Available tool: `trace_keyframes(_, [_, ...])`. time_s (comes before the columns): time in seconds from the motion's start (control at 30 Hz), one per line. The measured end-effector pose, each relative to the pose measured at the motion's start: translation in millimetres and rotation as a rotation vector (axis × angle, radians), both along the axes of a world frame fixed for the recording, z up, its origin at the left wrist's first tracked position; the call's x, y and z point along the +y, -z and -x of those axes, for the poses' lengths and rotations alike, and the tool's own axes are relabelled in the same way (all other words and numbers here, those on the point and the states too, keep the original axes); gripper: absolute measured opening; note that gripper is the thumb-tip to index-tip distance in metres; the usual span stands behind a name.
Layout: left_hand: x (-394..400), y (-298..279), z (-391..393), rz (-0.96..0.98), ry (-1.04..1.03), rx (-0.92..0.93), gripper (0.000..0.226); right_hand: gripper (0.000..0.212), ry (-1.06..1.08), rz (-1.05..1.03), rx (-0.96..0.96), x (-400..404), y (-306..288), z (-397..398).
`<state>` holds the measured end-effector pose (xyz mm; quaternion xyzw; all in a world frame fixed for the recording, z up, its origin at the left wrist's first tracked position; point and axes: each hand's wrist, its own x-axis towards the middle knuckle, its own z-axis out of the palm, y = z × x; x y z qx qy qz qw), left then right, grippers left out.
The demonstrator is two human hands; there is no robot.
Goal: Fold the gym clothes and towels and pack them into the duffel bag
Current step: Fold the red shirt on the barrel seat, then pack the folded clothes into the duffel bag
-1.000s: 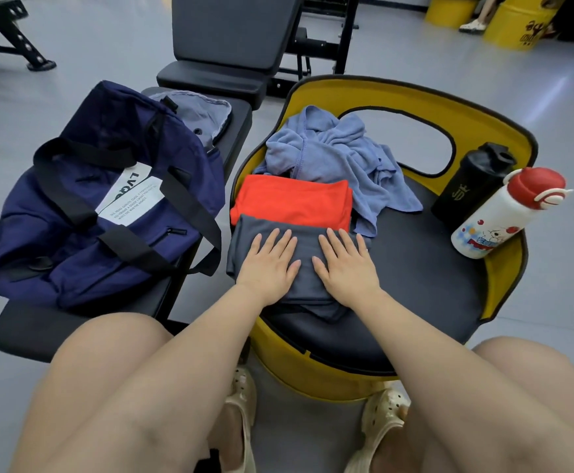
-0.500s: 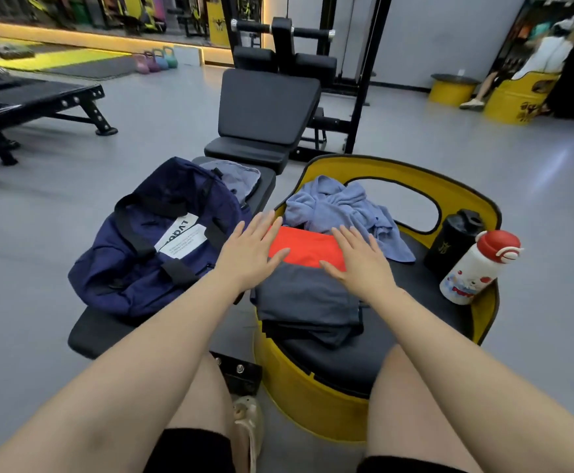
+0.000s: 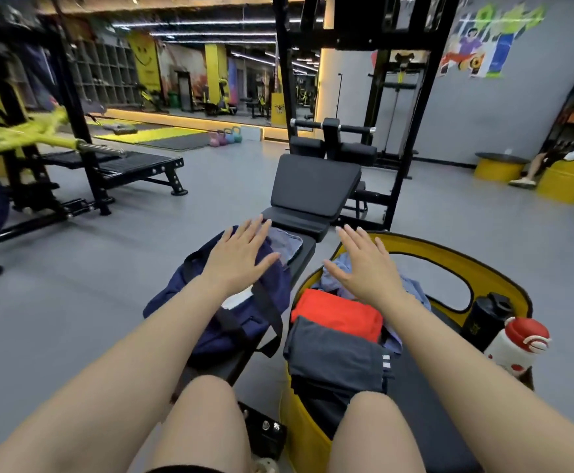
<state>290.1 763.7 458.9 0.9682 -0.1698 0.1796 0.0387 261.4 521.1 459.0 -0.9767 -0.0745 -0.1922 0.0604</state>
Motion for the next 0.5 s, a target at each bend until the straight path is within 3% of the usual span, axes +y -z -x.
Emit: trace_keyframes(0.5, [68,-86,8,-0.008,-0.158,-0.1,0.066,0.072,-0.186,-0.012,-0.101,71,-90,-37])
